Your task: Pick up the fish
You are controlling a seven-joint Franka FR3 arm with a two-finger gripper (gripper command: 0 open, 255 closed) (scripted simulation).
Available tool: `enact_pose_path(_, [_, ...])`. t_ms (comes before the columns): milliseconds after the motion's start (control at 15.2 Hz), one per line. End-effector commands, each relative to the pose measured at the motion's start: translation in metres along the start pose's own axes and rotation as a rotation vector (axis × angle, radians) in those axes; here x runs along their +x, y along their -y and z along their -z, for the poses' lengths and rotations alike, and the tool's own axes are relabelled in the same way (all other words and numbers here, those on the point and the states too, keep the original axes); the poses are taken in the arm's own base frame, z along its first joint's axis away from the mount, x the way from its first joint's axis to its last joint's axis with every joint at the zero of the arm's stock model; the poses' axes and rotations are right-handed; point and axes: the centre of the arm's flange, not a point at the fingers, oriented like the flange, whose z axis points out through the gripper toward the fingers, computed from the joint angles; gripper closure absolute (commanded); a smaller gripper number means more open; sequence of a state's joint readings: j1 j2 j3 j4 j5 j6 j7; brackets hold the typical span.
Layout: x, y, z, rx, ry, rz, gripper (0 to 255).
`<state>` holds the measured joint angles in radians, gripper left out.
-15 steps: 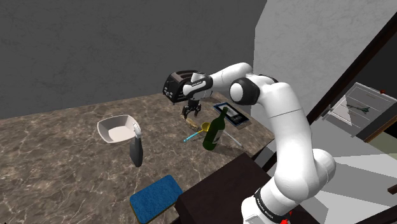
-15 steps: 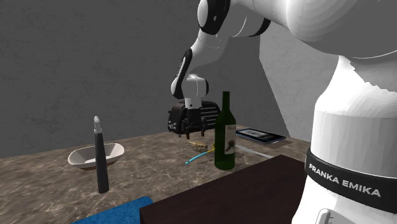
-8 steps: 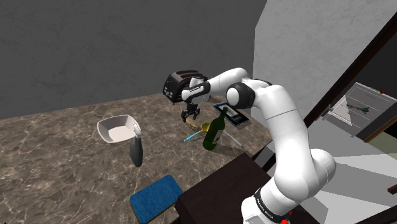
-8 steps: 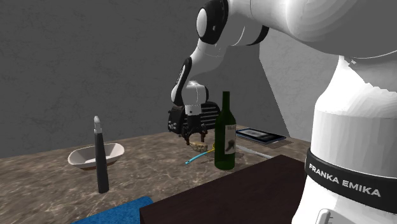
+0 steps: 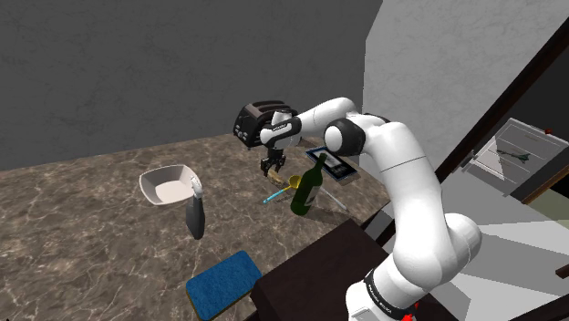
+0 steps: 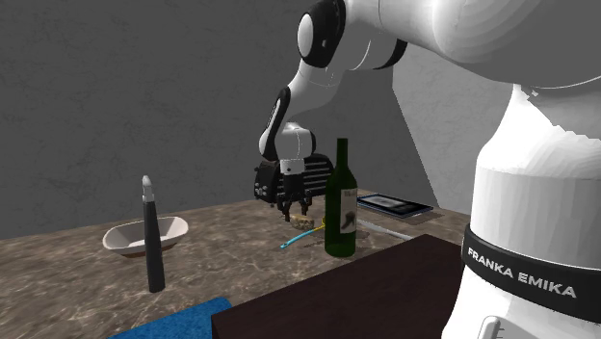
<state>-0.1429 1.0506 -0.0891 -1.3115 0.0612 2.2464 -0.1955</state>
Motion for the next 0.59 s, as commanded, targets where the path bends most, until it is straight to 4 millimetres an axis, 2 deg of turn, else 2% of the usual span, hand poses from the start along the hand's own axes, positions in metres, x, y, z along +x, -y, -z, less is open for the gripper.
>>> enact_pose_path(0, [0.0,0.0,0.0,0.0,0.001,0.0,255])
enact_pose_path(66, [-0.001,0.0,-0.001,0.0,0.001,0.0,255])
enact_pose_path(528, [-0.005,0.0,0.036,0.0,0.001,0.0,255])
